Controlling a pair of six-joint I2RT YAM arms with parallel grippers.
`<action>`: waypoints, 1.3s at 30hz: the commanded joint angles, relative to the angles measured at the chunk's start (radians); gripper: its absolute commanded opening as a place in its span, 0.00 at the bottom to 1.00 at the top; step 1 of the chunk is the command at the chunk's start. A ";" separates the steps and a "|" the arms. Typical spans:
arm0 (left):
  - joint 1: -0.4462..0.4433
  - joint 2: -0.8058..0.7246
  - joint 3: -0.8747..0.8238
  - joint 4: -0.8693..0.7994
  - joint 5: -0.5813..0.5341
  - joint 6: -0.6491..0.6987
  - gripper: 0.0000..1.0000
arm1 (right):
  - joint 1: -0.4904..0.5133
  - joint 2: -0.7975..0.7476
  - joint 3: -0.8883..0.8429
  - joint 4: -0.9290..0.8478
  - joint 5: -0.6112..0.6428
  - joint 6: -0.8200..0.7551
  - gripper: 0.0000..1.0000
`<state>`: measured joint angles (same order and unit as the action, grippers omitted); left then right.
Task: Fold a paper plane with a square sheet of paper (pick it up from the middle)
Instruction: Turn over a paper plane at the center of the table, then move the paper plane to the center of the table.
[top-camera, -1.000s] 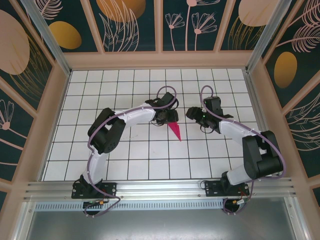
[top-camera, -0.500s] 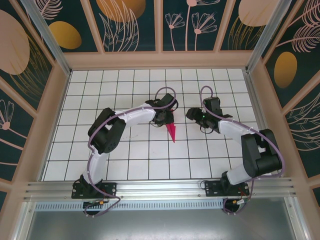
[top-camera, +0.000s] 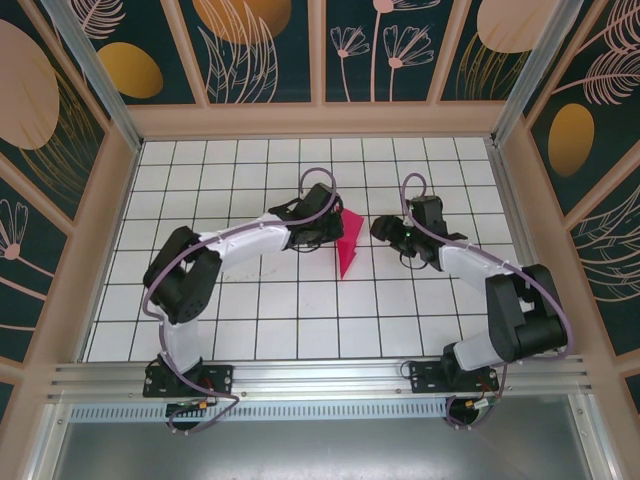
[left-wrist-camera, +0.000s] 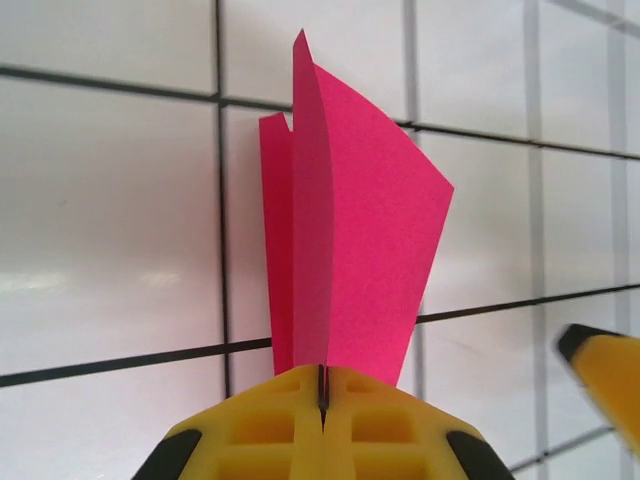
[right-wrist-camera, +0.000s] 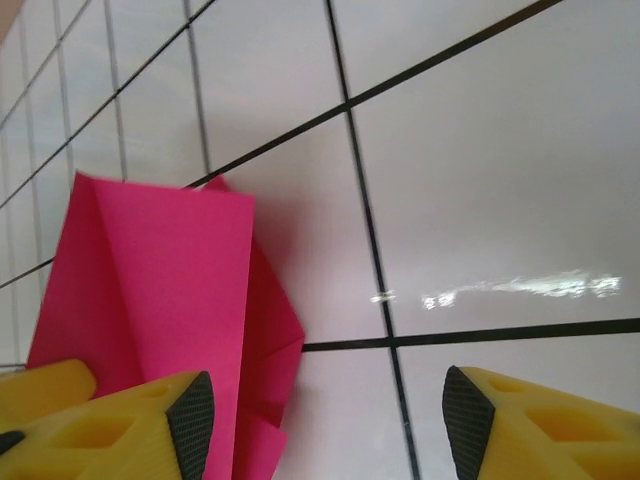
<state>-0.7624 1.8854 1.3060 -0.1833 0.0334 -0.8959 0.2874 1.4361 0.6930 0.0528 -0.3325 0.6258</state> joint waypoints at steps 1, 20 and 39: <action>0.040 -0.040 -0.088 0.223 0.127 0.000 0.00 | -0.001 -0.053 -0.022 0.116 -0.118 0.014 0.63; 0.118 0.053 -0.367 0.686 0.336 -0.115 0.00 | 0.114 0.121 0.038 0.197 -0.156 0.049 0.54; 0.129 0.106 -0.398 0.615 0.272 -0.095 0.00 | 0.147 0.304 0.148 0.128 -0.180 -0.038 0.56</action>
<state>-0.6434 1.9713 0.9226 0.4583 0.3313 -1.0000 0.4236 1.7100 0.8127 0.1947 -0.4942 0.6182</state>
